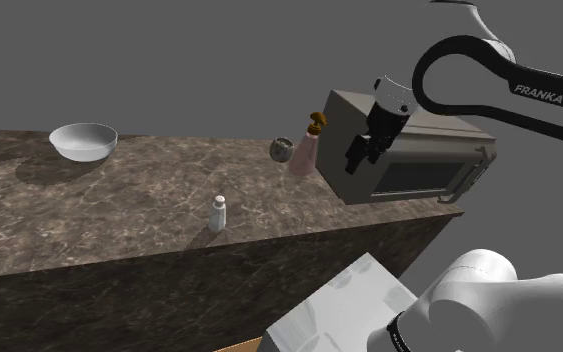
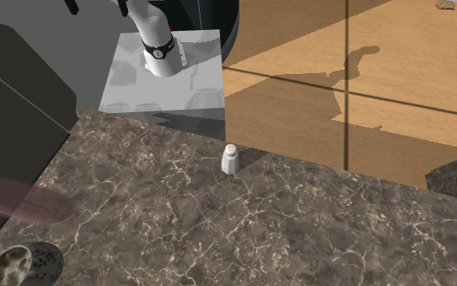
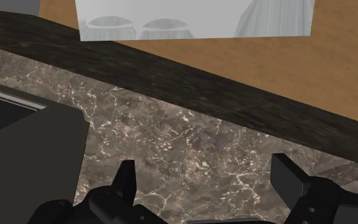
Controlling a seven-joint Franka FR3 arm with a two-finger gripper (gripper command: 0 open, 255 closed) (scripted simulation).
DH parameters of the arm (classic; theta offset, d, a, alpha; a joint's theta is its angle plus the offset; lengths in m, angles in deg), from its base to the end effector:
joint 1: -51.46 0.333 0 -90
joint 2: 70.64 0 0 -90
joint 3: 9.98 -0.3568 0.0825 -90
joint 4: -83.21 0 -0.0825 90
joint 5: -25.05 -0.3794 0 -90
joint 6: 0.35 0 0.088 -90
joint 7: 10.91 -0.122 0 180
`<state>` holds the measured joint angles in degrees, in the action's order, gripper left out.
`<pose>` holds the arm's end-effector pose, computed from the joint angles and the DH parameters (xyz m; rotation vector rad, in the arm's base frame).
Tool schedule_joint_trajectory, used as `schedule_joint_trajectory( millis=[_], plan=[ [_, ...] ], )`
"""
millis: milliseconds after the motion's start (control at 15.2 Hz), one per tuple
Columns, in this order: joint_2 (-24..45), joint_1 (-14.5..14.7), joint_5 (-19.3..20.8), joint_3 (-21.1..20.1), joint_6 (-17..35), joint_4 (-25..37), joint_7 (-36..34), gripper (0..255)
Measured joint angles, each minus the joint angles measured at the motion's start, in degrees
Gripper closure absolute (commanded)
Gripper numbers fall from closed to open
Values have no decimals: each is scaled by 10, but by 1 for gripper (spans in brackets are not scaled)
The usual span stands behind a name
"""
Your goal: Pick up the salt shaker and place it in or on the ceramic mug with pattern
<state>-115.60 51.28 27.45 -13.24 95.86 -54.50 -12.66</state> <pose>0.2842 0.0163 0.5913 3.0602 0.0170 0.0953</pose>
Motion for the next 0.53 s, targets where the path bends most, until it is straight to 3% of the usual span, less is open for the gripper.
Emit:
schedule_joint_trajectory(
  millis=[264, 528],
  plan=[
    [9, 4, -15, -15, 35, -19, -27, 0],
    [42, 12, -44, -50, 110, -46, -81, 0]
  ],
)
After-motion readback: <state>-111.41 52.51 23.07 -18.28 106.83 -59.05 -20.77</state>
